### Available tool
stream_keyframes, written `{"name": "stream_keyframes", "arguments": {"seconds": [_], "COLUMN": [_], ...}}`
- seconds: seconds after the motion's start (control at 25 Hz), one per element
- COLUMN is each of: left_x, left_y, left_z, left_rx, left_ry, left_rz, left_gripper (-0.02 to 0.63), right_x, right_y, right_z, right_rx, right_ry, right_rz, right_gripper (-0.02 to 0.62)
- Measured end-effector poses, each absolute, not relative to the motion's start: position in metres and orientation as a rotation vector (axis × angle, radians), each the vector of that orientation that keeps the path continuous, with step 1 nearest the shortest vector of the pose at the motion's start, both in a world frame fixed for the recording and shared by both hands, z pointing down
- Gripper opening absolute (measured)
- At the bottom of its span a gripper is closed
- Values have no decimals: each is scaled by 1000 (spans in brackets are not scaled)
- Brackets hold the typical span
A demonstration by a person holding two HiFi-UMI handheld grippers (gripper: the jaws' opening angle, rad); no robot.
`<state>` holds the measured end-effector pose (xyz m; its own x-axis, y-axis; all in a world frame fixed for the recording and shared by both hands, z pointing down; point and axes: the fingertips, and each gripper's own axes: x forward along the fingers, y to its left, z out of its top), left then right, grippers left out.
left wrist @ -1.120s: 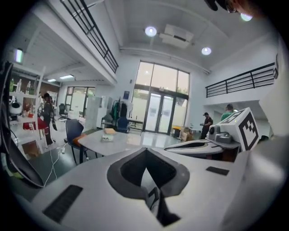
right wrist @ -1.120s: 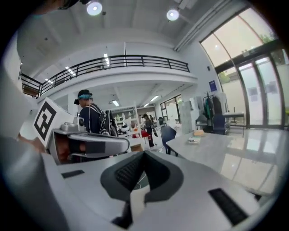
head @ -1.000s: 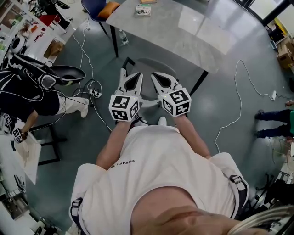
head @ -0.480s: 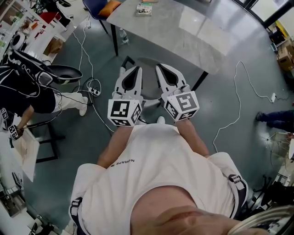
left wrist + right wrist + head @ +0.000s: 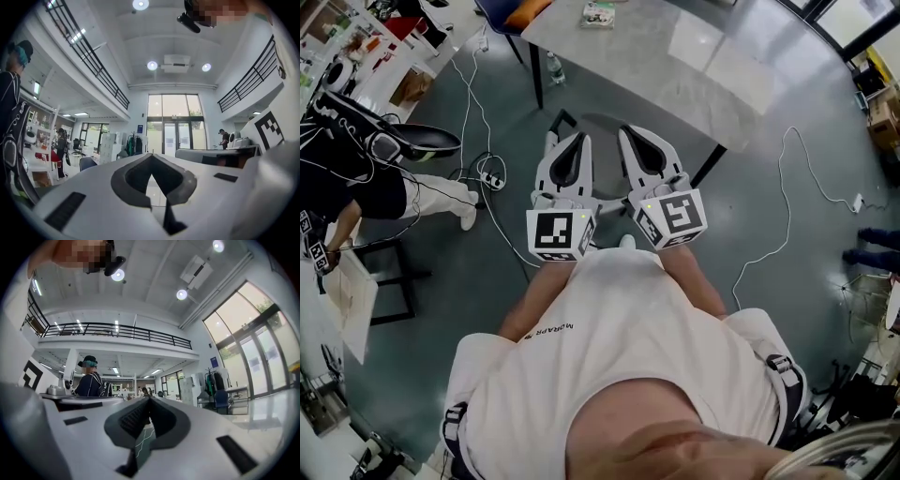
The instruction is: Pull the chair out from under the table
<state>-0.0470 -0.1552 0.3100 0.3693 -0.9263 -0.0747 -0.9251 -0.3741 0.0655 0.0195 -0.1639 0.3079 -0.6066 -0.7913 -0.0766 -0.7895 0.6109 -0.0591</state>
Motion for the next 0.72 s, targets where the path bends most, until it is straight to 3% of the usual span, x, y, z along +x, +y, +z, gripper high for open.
{"name": "stream_keyframes", "arguments": {"seconds": [0.72], "left_x": [-45], "left_y": [-146], "left_z": [308], "left_rx": [2582], "left_ry": [-1772], "left_rz": [-171], "left_gripper": [5], "right_x": [21], "right_y": [-159], "right_z": [309], "right_rx": [-1356], "right_ry": [2724], "right_rz": [-50], "right_gripper": [14]}}
